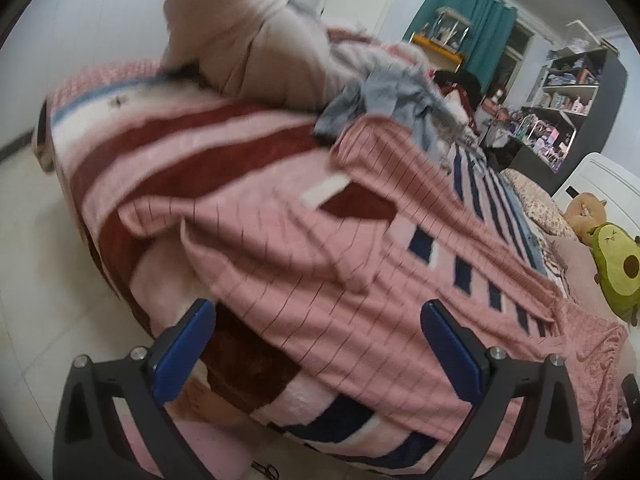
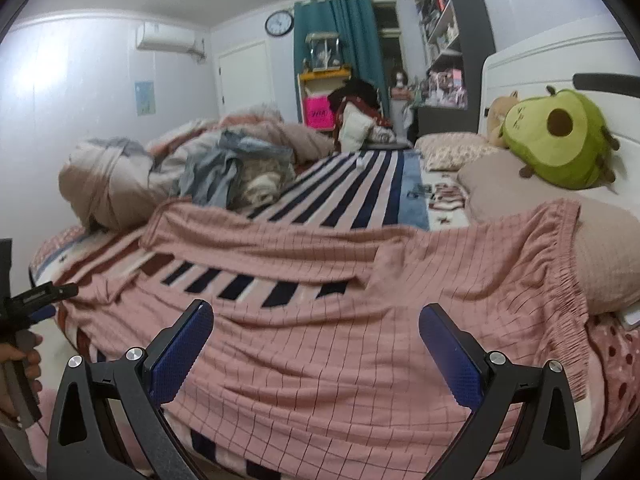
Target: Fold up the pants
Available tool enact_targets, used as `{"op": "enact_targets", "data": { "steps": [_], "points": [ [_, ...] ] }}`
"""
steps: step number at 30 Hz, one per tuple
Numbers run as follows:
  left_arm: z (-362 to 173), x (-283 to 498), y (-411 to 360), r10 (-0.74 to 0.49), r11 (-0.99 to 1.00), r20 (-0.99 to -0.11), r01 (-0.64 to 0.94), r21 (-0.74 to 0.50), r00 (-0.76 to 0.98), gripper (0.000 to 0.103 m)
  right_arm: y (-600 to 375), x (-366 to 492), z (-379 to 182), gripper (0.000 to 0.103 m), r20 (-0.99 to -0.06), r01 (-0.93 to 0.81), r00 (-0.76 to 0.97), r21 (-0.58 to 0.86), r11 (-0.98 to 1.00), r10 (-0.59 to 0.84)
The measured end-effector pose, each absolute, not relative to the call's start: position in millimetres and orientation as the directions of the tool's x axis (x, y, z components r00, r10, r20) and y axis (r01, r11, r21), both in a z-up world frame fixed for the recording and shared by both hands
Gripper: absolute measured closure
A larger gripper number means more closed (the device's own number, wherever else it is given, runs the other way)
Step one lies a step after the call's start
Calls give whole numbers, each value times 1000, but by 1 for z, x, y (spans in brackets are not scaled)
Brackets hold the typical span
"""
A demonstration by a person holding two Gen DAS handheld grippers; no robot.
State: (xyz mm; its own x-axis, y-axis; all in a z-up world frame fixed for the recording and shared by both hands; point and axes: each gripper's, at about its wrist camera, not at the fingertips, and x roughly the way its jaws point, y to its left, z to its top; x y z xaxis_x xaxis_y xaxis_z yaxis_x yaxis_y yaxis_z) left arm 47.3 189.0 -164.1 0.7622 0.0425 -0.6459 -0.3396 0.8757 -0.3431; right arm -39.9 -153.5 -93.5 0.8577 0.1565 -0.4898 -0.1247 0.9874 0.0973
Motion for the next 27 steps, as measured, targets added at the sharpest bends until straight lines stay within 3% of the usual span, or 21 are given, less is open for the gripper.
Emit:
{"op": "enact_targets", "data": {
  "steps": [4, 10, 14, 18, 21, 23, 27],
  "points": [
    [-172, 58, 192, 92, 891, -645, -352, -287, 758, 12, -154, -30, -102, 0, -521, -115, 842, 80, 990, 140],
    [-164, 78, 206, 160, 951, -601, -286, -119, 783, 12, -153, -22, -106, 0, -539, -119, 830, 79, 990, 143],
    [-142, 94, 226, 99, 973, -564, -200, -119, 820, 12, -151, -13, -112, 0, -553, -127, 819, 85, 988, 153],
    [-143, 122, 227, 14, 988, -626, -108, -113, 779, 15, -143, -1, -121, 0, -574, -145, 801, 91, 985, 171],
    [-157, 140, 230, -2, 985, -685, -118, -129, 729, 43, -139, 5, -126, 0, -586, -151, 790, 100, 983, 181],
    [-168, 149, 231, -21, 981, -709, -123, -152, 705, 53, -140, 6, -129, 0, -593, -154, 783, 106, 982, 187],
    [-177, 157, 226, -77, 975, -721, -98, -198, 689, 82, -146, 10, -136, 0, -614, -134, 774, 78, 988, 154]
  ]
}}
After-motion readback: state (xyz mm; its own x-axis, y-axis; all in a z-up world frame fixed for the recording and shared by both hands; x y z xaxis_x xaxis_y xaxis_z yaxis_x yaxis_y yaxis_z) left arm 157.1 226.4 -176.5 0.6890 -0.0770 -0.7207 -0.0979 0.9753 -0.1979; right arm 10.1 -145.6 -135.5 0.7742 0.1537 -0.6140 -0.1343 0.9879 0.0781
